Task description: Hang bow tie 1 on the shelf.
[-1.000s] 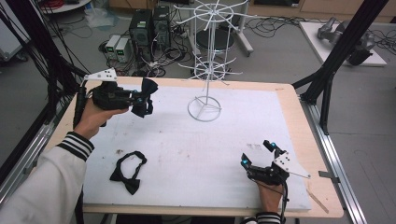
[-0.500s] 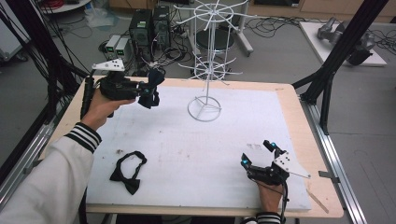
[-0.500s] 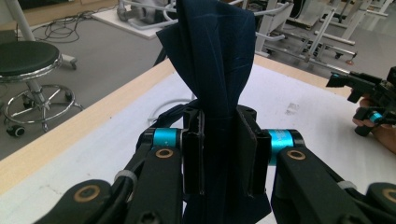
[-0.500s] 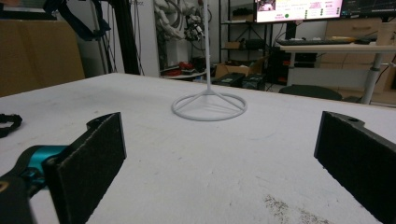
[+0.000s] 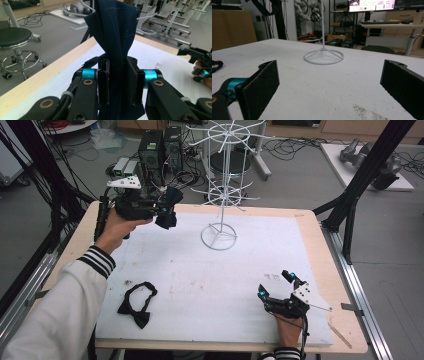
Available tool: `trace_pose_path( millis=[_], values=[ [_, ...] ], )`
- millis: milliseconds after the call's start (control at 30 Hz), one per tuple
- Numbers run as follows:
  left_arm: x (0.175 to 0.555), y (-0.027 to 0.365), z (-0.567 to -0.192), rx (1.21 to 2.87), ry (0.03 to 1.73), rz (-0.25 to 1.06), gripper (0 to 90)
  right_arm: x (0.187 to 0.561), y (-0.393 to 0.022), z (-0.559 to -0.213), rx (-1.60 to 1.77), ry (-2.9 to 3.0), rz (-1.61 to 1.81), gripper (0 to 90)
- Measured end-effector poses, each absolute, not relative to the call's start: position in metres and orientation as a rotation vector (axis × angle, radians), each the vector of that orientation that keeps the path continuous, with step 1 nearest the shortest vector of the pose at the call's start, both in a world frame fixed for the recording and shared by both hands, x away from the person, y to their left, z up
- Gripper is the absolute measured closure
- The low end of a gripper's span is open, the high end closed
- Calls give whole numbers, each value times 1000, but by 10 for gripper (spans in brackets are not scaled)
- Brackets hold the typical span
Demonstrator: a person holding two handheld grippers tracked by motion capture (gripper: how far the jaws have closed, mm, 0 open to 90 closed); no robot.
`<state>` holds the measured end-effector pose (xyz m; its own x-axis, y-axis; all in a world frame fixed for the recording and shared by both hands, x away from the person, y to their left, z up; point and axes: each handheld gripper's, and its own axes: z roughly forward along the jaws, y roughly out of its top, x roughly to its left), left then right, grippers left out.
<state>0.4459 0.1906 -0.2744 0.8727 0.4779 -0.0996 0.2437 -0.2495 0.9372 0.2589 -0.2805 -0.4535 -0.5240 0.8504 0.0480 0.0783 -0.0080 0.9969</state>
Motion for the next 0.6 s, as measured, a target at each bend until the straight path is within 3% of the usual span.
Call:
trace_pose_path(
  millis=[600],
  values=[
    [457, 160, -261, 1840, 515, 263, 737, 259, -281, -454, 978, 1651, 1599, 14]
  ],
)
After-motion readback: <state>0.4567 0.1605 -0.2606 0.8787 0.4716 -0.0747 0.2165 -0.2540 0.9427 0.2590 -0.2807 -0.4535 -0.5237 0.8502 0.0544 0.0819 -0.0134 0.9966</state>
